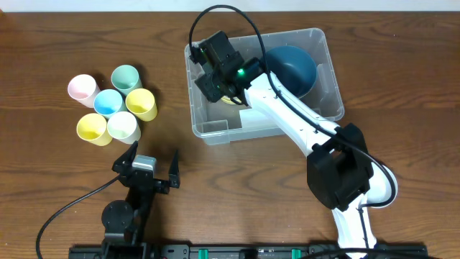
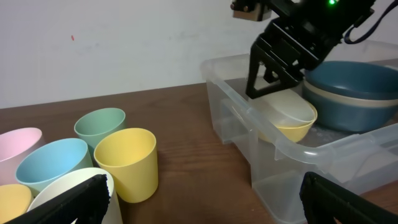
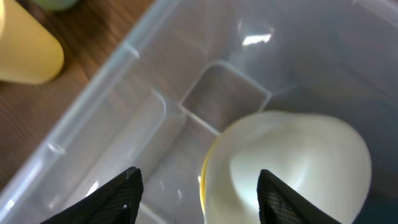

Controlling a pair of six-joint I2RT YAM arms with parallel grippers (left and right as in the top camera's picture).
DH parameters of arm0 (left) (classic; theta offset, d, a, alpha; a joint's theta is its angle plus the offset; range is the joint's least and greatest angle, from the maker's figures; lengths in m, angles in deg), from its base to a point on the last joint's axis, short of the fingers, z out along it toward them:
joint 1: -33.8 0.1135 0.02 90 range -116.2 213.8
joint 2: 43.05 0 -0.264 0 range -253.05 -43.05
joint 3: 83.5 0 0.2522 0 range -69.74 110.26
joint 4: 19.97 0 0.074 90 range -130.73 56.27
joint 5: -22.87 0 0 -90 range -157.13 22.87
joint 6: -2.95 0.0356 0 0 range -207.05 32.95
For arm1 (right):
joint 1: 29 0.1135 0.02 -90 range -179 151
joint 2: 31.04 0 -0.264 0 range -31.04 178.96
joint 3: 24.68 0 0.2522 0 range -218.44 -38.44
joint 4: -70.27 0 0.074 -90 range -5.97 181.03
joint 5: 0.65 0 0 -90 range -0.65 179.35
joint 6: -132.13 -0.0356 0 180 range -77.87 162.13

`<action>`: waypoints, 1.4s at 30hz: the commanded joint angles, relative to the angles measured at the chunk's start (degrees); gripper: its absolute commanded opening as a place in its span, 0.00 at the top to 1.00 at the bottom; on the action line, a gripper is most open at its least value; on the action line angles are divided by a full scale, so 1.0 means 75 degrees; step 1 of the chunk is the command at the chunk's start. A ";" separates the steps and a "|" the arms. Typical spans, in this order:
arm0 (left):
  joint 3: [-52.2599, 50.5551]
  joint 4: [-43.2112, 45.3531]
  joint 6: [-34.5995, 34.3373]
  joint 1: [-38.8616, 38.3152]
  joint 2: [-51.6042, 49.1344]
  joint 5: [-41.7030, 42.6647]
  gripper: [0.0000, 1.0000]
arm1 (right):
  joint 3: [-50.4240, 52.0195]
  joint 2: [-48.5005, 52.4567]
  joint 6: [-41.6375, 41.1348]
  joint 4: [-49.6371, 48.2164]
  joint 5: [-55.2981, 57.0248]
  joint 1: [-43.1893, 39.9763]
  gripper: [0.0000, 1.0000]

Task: Pack container
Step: 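Carry the white bowl into the container onto the yellow bowl, then release the white bowl and raise the right gripper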

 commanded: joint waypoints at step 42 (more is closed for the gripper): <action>-0.0140 -0.0254 0.0134 -0.0017 0.0047 0.0111 0.02 | -0.0833 0.0583 -0.0737 -0.0551 -0.0793 -0.0463 0.78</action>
